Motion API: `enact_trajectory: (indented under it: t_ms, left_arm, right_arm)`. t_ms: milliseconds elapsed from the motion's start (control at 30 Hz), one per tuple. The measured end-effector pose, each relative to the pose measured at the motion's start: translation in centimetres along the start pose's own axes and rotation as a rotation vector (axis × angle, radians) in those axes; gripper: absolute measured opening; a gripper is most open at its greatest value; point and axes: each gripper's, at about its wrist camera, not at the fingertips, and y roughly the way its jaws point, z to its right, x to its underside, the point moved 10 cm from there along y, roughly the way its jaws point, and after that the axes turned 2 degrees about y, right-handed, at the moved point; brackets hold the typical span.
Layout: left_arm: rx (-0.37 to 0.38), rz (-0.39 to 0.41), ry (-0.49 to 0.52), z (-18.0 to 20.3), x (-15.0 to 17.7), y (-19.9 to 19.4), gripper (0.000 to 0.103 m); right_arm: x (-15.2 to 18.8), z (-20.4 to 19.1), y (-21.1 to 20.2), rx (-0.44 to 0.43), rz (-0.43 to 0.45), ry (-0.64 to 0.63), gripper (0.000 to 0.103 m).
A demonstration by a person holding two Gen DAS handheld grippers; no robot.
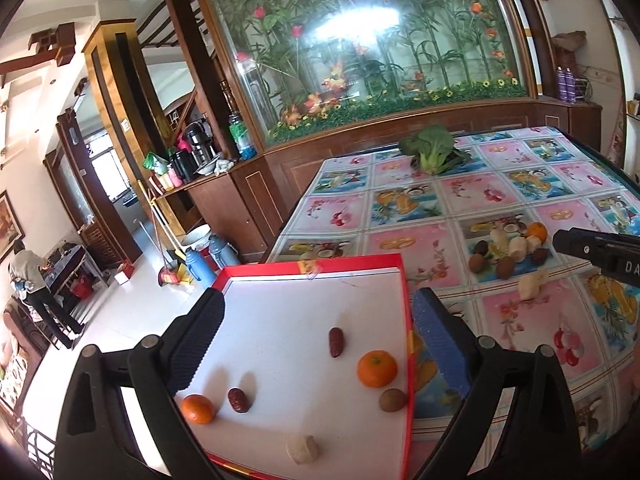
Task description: Organize fruits
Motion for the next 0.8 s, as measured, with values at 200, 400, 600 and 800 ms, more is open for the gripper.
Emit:
enact_trajectory:
  t_ms: [200,400,600,800]
  left_arm:
    - [0.005,-0.018,0.017,1.5,-0.1,0.4,0.095]
    - [0.010,-0.027,0.031,2.5,0.0,0.7,0.095]
    - [0.014,-0.040,0.034,2.9,0.2,1.1,0.095]
    - [0.019,-0.053,0.038,3.2,0.7,1.5,0.095]
  right_arm:
    - [-0.5,0.6,-0.1,-0.001,0.004,0.018,0.034]
    - [-0.4,0.6,-0.1,-0.007,0.007,0.009,0.034]
    - [-0.5,0.8,0.0,-0.009,0.002,0.019,0.034]
    - [-0.4,1.0,0.2,-0.002,-0.003,0.019,0.034]
